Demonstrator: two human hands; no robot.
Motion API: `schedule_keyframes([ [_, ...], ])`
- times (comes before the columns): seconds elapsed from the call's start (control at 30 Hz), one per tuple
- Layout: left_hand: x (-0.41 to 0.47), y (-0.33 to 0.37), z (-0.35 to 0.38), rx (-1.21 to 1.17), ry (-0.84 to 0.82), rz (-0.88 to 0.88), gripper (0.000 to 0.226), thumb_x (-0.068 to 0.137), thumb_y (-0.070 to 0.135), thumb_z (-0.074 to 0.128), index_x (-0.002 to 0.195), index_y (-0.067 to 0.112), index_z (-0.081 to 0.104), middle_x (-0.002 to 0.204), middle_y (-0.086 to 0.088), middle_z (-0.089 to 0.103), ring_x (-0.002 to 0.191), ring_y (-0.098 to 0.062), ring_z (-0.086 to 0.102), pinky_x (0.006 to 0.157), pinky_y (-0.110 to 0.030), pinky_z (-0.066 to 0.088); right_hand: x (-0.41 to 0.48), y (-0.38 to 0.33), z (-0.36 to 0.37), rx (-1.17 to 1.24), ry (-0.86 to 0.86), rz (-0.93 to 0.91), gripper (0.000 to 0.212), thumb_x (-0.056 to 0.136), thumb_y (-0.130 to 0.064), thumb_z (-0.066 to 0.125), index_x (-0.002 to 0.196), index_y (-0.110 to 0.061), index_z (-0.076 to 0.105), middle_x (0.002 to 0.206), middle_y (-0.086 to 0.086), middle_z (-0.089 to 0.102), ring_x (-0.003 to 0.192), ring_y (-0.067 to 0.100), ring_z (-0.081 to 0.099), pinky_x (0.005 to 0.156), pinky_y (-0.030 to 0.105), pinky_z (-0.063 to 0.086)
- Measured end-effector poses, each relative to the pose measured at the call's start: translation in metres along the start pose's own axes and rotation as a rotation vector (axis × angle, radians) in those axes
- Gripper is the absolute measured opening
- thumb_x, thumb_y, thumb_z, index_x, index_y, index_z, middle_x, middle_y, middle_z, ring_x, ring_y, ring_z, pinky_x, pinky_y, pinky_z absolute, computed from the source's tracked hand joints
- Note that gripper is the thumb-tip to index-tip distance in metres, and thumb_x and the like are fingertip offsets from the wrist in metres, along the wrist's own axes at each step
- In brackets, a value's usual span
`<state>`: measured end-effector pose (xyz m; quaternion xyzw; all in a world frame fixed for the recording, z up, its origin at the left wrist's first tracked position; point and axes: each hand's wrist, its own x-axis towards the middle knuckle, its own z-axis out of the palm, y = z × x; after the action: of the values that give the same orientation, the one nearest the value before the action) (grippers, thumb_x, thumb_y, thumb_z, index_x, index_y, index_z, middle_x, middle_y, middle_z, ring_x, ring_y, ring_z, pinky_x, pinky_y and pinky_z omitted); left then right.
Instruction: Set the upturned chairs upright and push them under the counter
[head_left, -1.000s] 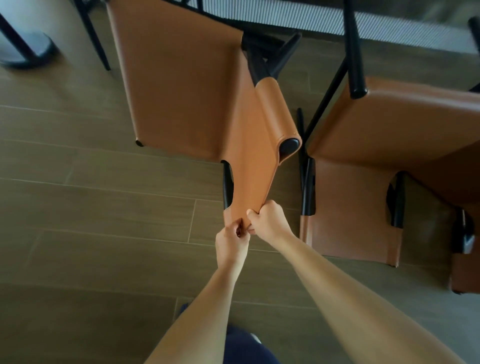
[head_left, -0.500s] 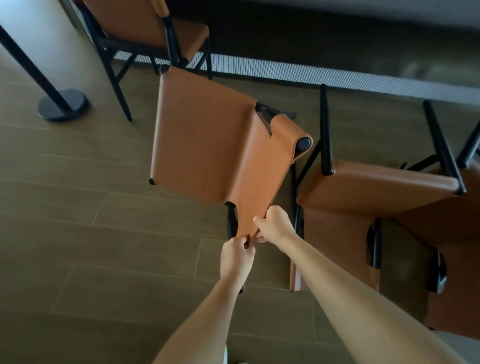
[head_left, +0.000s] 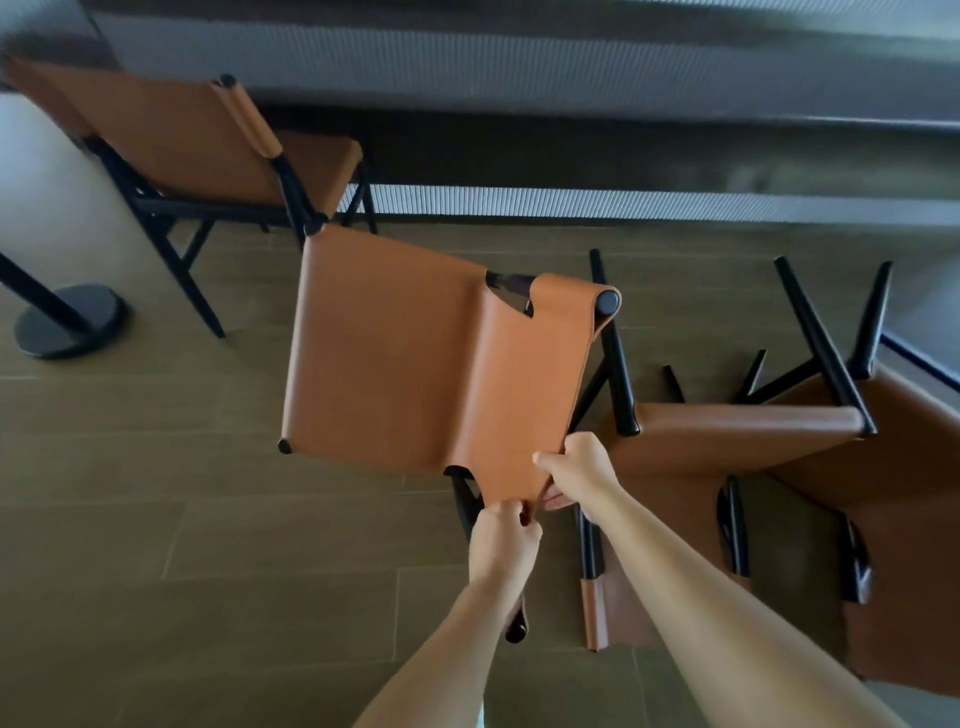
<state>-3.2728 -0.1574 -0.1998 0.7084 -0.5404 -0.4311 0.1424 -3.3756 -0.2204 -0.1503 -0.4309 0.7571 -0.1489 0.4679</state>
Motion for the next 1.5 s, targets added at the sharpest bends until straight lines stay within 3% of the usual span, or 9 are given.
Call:
schedule_keyframes([
  [0.2, 0.032, 0.043, -0.018, 0.009, -0.033, 0.059, 0.011, 0.092, 0.024, 0.057, 0.089, 0.015, 0.063, 0.072, 0.005, 0.057, 0.06, -0.014, 0.052, 0.053, -0.025, 0.041, 0.031, -0.034, -0.033, -0.007, 0.09, 0.001, 0.011, 0.095, -0.016, 0.057, 0.09, -0.006, 0.059, 0.071, 0.016, 0.071, 0.055, 0.028, 0.071, 0.064, 0.044, 0.062],
  [0.4, 0.066, 0.084, -0.028, 0.069, 0.005, 0.114, 0.021, 0.091, 0.03, 0.059, 0.097, 0.012, 0.067, 0.08, -0.001, 0.065, 0.071, -0.018, 0.059, 0.057, -0.023, 0.04, 0.067, -0.064, -0.067, -0.051, 0.08, -0.009, 0.014, 0.094, -0.014, 0.058, 0.081, -0.01, 0.056, 0.068, 0.015, 0.07, 0.052, 0.028, 0.07, 0.059, 0.041, 0.062],
  [0.6, 0.099, 0.122, -0.044, 0.044, 0.025, 0.096, 0.033, 0.087, 0.036, 0.064, 0.063, 0.019, 0.048, 0.05, 0.007, 0.042, 0.047, -0.008, 0.038, 0.042, -0.02, 0.025, 0.103, -0.096, -0.096, -0.06, 0.04, -0.053, 0.016, 0.094, -0.015, 0.058, 0.078, -0.014, 0.057, 0.068, 0.013, 0.07, 0.055, 0.029, 0.071, 0.061, 0.043, 0.062],
  [0.93, 0.141, 0.175, -0.059, 0.039, 0.144, 0.006, 0.024, 0.085, 0.045, 0.062, 0.081, 0.022, 0.07, 0.05, 0.008, 0.047, 0.051, -0.012, 0.046, 0.043, -0.024, 0.031, 0.149, -0.141, -0.131, -0.068, 0.001, -0.11, 0.013, 0.095, -0.016, 0.057, 0.082, -0.013, 0.058, 0.067, 0.011, 0.07, 0.057, 0.028, 0.072, 0.065, 0.043, 0.062],
  [1.13, 0.174, 0.199, -0.074, 0.025, 0.107, 0.042, 0.028, 0.089, 0.047, 0.06, 0.084, 0.021, 0.069, 0.051, 0.009, 0.047, 0.047, -0.01, 0.044, 0.042, -0.024, 0.029, 0.175, -0.168, -0.145, -0.102, 0.099, -0.149, 0.015, 0.098, -0.021, 0.054, 0.093, -0.01, 0.063, 0.077, 0.01, 0.072, 0.059, 0.025, 0.071, 0.066, 0.04, 0.062],
  [1.23, 0.195, 0.214, -0.081, 0.027, 0.057, 0.084, 0.024, 0.09, 0.044, 0.059, 0.08, 0.023, 0.063, 0.055, 0.008, 0.05, 0.051, -0.011, 0.047, 0.045, -0.025, 0.033, 0.188, -0.179, -0.149, -0.155, 0.216, -0.2, 0.021, 0.099, -0.025, 0.051, 0.084, -0.012, 0.056, 0.081, 0.006, 0.068, 0.067, 0.025, 0.069, 0.07, 0.04, 0.06],
  [1.33, 0.219, 0.229, -0.09, 0.011, 0.0, 0.123, 0.02, 0.091, 0.035, 0.059, 0.078, 0.02, 0.059, 0.069, 0.003, 0.059, 0.061, -0.016, 0.054, 0.055, -0.027, 0.042, 0.2, -0.187, -0.15, -0.146, 0.323, -0.234, 0.02, 0.1, -0.025, 0.049, 0.101, -0.009, 0.062, 0.093, 0.007, 0.068, 0.087, 0.028, 0.066, 0.076, 0.039, 0.055],
  [1.4, 0.236, 0.239, -0.096, 0.007, -0.029, 0.147, 0.017, 0.092, 0.03, 0.057, 0.089, 0.016, 0.066, 0.08, -0.002, 0.067, 0.069, -0.019, 0.061, 0.063, -0.031, 0.05, 0.211, -0.195, -0.152, -0.105, 0.357, -0.22, 0.026, 0.099, -0.023, 0.049, 0.114, -0.007, 0.063, 0.097, 0.008, 0.069, 0.091, 0.028, 0.063, 0.079, 0.038, 0.053],
  [1.5, 0.26, 0.257, -0.103, 0.021, -0.032, 0.205, 0.018, 0.094, 0.023, 0.052, 0.101, 0.017, 0.068, 0.088, -0.003, 0.07, 0.078, -0.023, 0.065, 0.069, -0.034, 0.053, 0.235, -0.208, -0.159, -0.07, 0.365, -0.208, 0.023, 0.098, -0.019, 0.048, 0.109, -0.006, 0.065, 0.091, 0.008, 0.069, 0.086, 0.026, 0.062, 0.075, 0.035, 0.05],
])
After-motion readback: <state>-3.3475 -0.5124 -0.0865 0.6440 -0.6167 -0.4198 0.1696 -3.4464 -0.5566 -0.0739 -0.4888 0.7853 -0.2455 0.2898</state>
